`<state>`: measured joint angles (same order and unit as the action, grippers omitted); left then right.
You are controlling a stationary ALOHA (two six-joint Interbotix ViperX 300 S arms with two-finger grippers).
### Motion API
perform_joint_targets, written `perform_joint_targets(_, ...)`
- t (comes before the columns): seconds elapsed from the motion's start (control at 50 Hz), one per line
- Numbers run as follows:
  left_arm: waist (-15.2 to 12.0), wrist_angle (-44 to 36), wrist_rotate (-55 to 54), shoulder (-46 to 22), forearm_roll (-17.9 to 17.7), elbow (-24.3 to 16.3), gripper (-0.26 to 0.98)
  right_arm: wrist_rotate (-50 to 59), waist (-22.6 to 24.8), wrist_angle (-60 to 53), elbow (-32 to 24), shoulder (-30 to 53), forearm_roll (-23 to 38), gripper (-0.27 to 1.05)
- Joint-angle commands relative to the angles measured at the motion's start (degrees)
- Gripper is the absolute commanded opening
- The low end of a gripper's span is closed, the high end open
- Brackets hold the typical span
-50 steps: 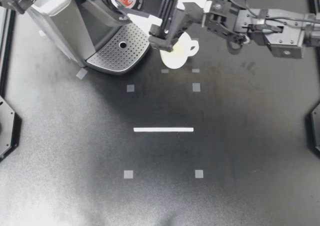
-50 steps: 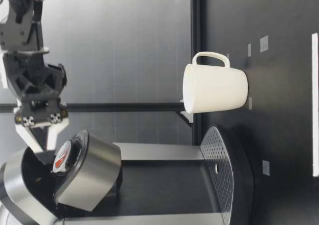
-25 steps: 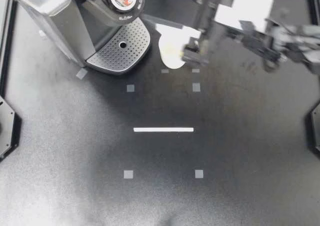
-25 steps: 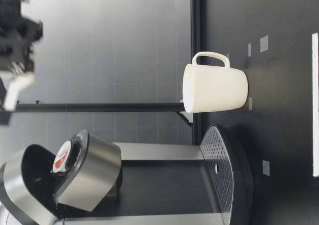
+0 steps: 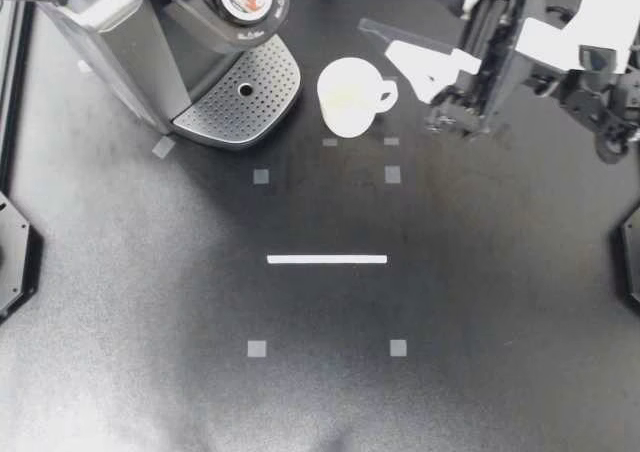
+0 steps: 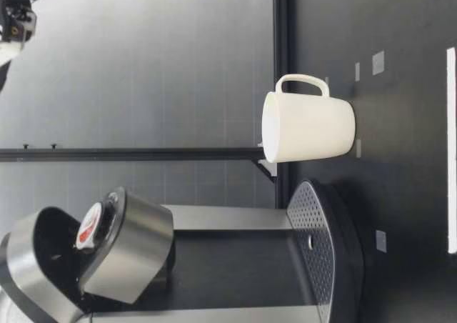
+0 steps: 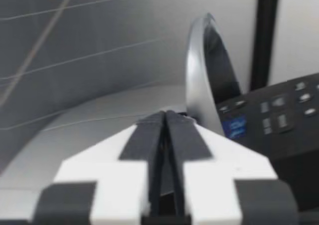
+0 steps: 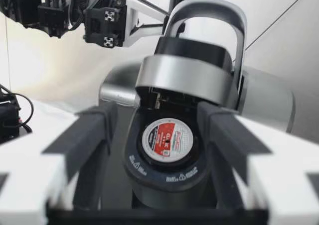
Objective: Place the coffee capsule inside the capsule container, then place the cup onto the center of the cup tray.
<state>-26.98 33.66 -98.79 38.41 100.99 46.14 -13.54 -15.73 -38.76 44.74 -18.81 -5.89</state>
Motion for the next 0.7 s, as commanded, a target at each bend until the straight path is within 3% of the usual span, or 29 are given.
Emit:
perform_joint_targets(0.0,0.09,-4.39,-0.62,1.05,0.35,-1.85,0.13,0.09,0.18,-0.26,-0.35,-1.67,-0.26,0.64)
perform_joint_targets(0.16,0.18,-18.11,-1.32,3.69,0.35,-2.46,0.13,0.09,0.18,-0.09,0.53,-2.46,-0.62,0.64)
perform_joint_targets(0.5,1.49,-21.27,-3.08,-0.70,0.26,-3.87,0.13,0.09,0.26,-0.09,0.97,-3.69,-0.88,0.64)
perform_joint_targets(0.68,5.19,-21.80,-2.90,-2.81,0.26,-4.31,0.13,0.00,0.18,0.35,0.97,-4.04,-1.05,0.64)
